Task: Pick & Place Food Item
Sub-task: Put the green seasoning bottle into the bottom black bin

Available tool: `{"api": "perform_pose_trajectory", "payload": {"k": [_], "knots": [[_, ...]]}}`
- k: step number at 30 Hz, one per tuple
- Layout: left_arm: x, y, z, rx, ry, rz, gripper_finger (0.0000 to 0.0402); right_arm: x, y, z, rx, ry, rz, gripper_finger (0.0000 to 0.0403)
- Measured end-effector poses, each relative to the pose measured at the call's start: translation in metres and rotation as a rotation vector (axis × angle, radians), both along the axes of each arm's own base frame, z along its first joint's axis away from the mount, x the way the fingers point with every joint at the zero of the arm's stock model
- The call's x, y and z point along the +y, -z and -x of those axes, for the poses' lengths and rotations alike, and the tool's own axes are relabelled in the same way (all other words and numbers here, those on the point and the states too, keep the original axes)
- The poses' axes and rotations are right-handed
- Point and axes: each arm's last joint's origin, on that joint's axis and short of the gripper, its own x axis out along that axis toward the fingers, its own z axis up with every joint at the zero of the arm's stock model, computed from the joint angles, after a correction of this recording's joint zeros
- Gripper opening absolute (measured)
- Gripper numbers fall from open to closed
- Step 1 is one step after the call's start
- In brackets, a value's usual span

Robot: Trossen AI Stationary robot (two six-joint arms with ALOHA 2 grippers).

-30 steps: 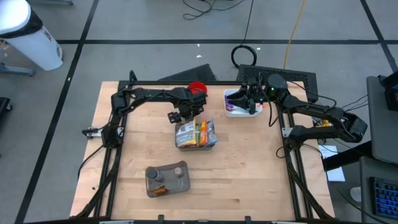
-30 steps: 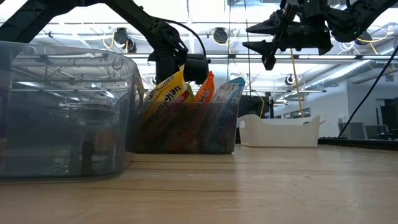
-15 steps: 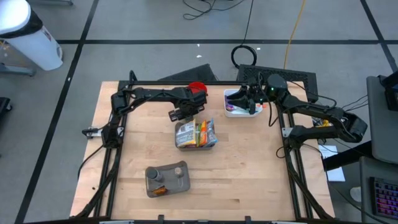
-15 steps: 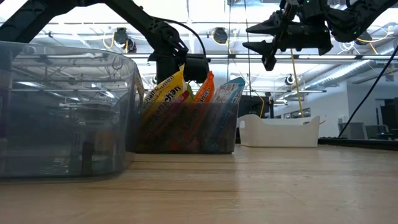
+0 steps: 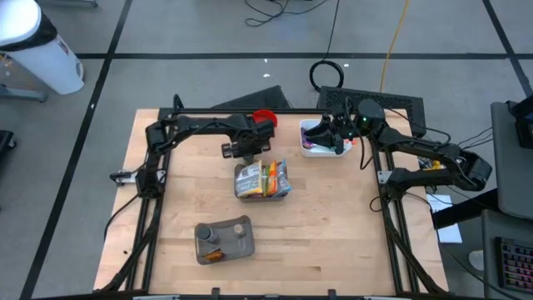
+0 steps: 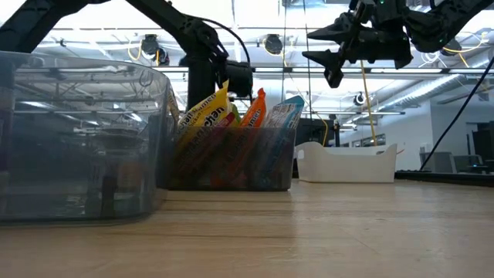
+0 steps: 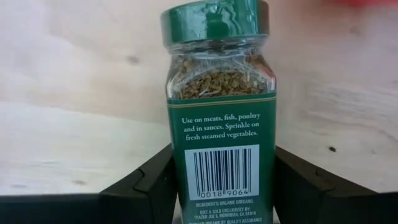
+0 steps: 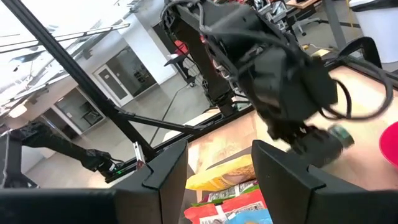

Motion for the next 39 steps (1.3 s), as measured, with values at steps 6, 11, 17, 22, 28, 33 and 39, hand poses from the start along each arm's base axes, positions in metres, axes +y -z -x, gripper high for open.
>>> {"api": "perform_pose_trajectory", "payload": {"k": [6, 11, 17, 22, 28, 33, 39], "knots": [[0.003, -0.044, 0.020, -0.004, 0.060, -0.135, 0.0207, 0.000, 0.000, 0.000, 0.001, 0.000, -0.001, 0.0171], [-0.002, -0.102, 0.052, -0.036, 0.079, -0.309, 0.0207, 0.000, 0.000, 0.000, 0.001, 0.000, 0.000, 0.0171], [-0.023, -0.175, 0.101, -0.155, 0.144, -0.543, 0.0207, 0.000, 0.000, 0.000, -0.001, 0.001, 0.001, 0.0171], [-0.045, -0.215, 0.138, -0.255, 0.217, -0.663, 0.0207, 0.000, 0.000, 0.000, -0.001, 0.002, 0.001, 0.0171], [-0.066, -0.243, 0.161, -0.345, 0.416, -0.783, 0.0207, 0.006, -0.012, -0.003, -0.088, -0.019, -0.066, 0.0171], [-0.074, -0.257, 0.153, -0.465, 0.653, -0.881, 0.0207, 0.019, -0.025, -0.015, -0.220, 0.060, -0.127, 0.0171], [-0.077, -0.268, 0.130, -0.716, 0.926, -0.918, 0.0211, 0.041, -0.038, -0.048, -0.256, 0.076, -0.166, 0.0184]]}}
